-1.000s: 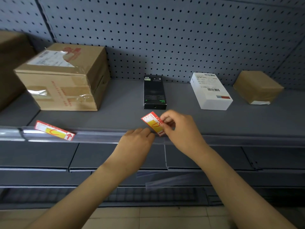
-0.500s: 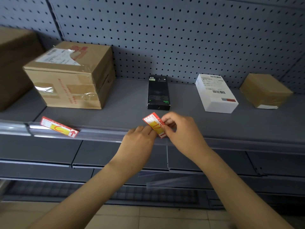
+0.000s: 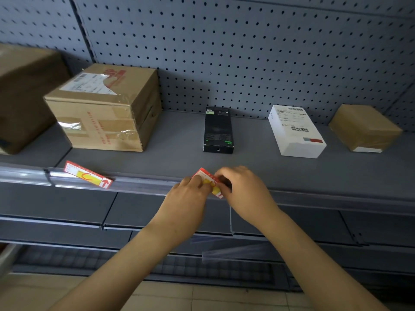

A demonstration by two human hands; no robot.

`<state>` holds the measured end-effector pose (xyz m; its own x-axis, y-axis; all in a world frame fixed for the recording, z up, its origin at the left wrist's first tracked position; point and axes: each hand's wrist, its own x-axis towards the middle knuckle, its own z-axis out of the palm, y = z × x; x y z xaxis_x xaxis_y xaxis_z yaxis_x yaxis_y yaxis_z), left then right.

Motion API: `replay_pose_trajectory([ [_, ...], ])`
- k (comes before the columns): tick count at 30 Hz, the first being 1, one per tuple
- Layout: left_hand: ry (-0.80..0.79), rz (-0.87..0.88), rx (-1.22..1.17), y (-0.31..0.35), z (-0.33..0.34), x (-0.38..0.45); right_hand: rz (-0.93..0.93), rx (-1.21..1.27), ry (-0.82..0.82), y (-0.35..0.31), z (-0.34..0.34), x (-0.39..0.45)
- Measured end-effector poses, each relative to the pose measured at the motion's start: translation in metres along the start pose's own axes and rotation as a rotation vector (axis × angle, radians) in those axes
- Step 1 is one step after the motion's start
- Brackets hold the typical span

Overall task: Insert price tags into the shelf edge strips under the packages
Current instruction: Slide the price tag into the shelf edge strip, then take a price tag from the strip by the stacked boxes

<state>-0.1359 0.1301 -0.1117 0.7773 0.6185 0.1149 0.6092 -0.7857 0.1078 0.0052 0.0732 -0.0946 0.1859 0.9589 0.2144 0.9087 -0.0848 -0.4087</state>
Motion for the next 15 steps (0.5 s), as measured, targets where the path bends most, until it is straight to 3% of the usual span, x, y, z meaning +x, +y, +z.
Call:
replay_pose_trajectory([
  [5, 0.062, 0.023, 0.068, -0.014, -0.016, -0.014, -0.022, -0.067, -0.076, -0.008, -0.008, 0.004],
  [11, 0.107, -0.177, 0.158, -0.047, -0.050, -0.040, -0.033, -0.132, -0.026, -0.041, -0.005, 0.010],
  [15, 0.126, -0.318, 0.112, -0.065, -0.073, -0.069, -0.059, -0.224, 0.114, -0.071, 0.003, 0.016],
])
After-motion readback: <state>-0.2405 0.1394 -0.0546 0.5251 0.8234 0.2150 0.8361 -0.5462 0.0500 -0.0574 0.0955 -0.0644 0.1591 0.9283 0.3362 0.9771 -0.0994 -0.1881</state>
